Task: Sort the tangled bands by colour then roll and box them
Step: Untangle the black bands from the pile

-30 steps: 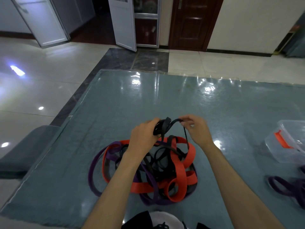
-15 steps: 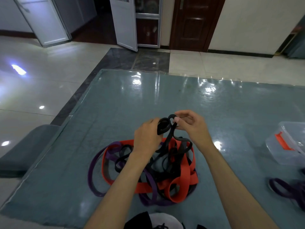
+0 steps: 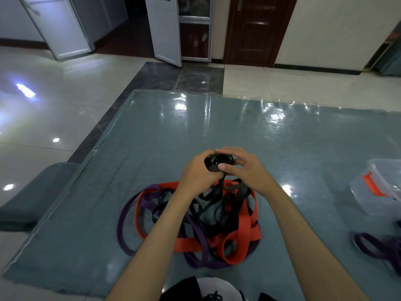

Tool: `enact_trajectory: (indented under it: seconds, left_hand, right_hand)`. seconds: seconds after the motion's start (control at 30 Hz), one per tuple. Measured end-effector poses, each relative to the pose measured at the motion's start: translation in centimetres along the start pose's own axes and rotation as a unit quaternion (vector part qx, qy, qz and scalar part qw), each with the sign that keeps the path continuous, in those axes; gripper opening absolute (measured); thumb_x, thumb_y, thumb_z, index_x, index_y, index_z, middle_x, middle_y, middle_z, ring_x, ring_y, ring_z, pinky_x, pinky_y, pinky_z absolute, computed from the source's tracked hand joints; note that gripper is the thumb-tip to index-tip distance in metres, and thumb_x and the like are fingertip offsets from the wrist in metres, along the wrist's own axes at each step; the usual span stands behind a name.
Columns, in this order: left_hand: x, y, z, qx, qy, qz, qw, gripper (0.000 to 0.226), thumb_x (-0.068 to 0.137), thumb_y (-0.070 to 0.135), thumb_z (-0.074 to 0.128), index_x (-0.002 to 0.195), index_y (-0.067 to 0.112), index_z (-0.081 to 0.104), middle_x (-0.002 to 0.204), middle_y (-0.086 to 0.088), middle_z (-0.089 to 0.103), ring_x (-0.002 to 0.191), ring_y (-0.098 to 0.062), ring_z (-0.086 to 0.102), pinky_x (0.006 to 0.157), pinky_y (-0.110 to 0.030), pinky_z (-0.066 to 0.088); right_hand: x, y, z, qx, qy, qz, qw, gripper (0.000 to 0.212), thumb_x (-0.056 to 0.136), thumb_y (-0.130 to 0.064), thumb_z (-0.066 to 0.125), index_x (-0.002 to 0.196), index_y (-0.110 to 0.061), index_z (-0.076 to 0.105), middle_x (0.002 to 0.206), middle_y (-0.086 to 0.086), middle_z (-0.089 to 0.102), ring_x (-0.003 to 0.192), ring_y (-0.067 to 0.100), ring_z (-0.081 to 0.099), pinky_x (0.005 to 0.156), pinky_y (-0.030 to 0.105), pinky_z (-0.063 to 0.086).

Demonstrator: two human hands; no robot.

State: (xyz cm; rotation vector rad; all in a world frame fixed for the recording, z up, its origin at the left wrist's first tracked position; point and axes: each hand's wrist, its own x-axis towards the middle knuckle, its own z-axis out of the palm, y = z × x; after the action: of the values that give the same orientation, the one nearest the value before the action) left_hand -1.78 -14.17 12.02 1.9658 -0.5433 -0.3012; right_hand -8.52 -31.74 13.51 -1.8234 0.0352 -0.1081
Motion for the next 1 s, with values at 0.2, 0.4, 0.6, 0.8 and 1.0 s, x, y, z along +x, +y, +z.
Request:
enact_trajectory:
  seconds: [0.2,0.4,0.6,0.8,1.0]
  left_hand:
    - [-0.5,-0.2,0.5,-0.158,-0.058,0.032,0.985,0.045,0.087,0.021,0.075,0.126,0.042,0.065,0.120,0.013,0.076,0.114,-0.004,0.071,0.095,-0.021,0.056]
    - [-0.6,-1.2,0.5,-0.142,-0.044,0.000,0.989,0.091,0.092,0.043,0.076,0.163,0.044,0.019,0.130,0.013,0.062,0.119,0.006,0.063,0.097,-0.014,0.053]
    - [-0.7,-4.9,-0.5,-0.079,-0.046,-0.059,0.994,0.080,0.078,0.090,0.057,0.142,0.043,0.055,0.147,0.020,0.048,0.138,0.007,0.044,0.118,-0.027,0.035]
    - [-2.2,-10.4,3.1,-0.006,-0.195,-0.205,0.959,0.072,0.091,0.044,0.080,0.152,0.020,0.049,0.139,0.001,0.056,0.130,-0.017,0.057,0.106,-0.030,0.047]
    - [-2.1,-11.4,7.5,0.053,-0.251,-0.244,0.935,0.050,0.099,0.020,0.074,0.143,0.007,0.056,0.127,-0.009,0.067,0.130,-0.030,0.062,0.107,-0.037,0.048]
  right_hand:
    - [0.0,0.2,0.7,0.093,0.002,0.043,0.995,0.040,0.099,-0.012,0.072,0.137,-0.023,0.067,0.125,0.007,0.073,0.101,0.026,0.077,0.088,0.040,0.065]
    - [0.7,1.1,0.7,0.059,0.068,0.029,0.995,0.023,0.094,-0.005,0.076,0.116,-0.008,0.072,0.119,0.019,0.069,0.098,0.033,0.076,0.077,0.048,0.067]
    - [0.4,1.3,-2.0,0.051,0.189,0.007,0.981,0.019,0.093,0.000,0.075,0.112,-0.002,0.072,0.123,0.030,0.062,0.109,0.041,0.071,0.083,0.050,0.066]
    - [0.1,0.2,-4.1,0.094,0.252,-0.029,0.963,0.024,0.096,-0.002,0.072,0.119,0.005,0.070,0.115,0.028,0.069,0.102,0.032,0.077,0.082,0.041,0.066]
    - [-0.4,0.6,-4.0,0.089,0.253,-0.022,0.963,0.024,0.096,-0.006,0.075,0.119,0.000,0.072,0.115,0.023,0.071,0.100,0.029,0.077,0.081,0.040,0.066]
